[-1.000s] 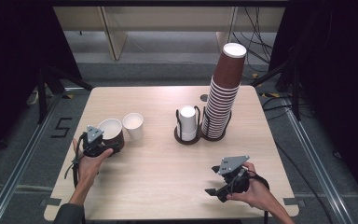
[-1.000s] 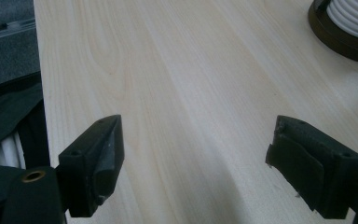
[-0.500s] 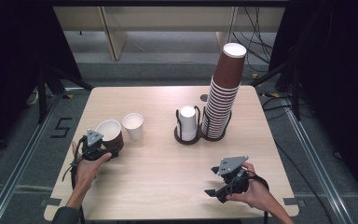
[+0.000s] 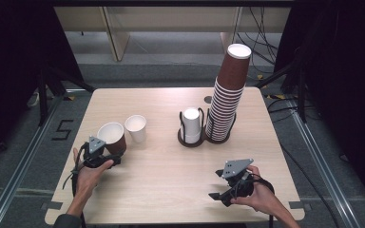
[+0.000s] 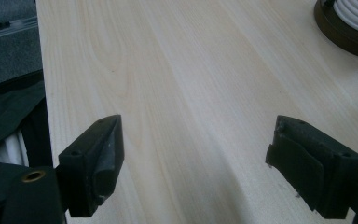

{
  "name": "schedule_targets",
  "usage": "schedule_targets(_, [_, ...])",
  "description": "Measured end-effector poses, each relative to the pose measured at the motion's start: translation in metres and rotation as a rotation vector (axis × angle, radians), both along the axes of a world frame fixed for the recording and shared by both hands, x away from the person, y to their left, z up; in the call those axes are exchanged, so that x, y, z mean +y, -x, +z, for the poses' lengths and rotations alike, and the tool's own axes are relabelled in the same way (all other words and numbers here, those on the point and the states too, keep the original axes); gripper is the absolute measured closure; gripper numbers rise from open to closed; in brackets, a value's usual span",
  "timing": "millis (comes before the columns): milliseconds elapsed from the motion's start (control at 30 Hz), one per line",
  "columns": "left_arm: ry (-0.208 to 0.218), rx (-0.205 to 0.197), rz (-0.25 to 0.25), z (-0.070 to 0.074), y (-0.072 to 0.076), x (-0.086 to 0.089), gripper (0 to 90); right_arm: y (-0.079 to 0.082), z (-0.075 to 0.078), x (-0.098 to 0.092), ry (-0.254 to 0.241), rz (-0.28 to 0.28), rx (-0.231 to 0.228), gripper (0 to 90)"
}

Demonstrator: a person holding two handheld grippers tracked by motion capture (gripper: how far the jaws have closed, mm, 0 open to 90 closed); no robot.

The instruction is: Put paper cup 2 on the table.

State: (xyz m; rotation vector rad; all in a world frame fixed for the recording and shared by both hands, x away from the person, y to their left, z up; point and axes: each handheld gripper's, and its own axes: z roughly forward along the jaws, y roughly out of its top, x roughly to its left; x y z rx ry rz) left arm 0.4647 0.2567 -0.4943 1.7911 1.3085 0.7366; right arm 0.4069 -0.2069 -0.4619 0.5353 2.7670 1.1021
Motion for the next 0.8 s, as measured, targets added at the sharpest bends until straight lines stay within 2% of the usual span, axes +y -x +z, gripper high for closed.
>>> schedule_targets(167, [-0.010, 0.016, 0.007, 0.004, 0.007, 0.002, 14.5, 0.000, 0.000, 0.000, -0.004, -0.002, 0.004, 18.3])
schedule_targets(400, [0.013, -0.010, 0.005, 0.009, 0.024, -0.001, 14.5, 0.000, 0.000, -0.001, -0.002, -0.005, 0.003, 18.3])
schedule_targets(467, [0.027, -0.033, -0.012, 0.011, 0.031, -0.004, 14.5, 0.000, 0.000, -0.002, -0.001, -0.003, 0.001, 18.3])
schedule_targets(567, [0.037, -0.042, -0.018, 0.014, 0.041, -0.009, 14.5, 0.000, 0.000, -0.002, -0.004, 0.000, 0.000, 18.3])
schedule_targets(800, [0.041, -0.042, -0.045, 0.018, 0.059, -0.026, 14.6, 0.001, -0.001, -0.002, -0.008, 0.001, 0.003, 18.2])
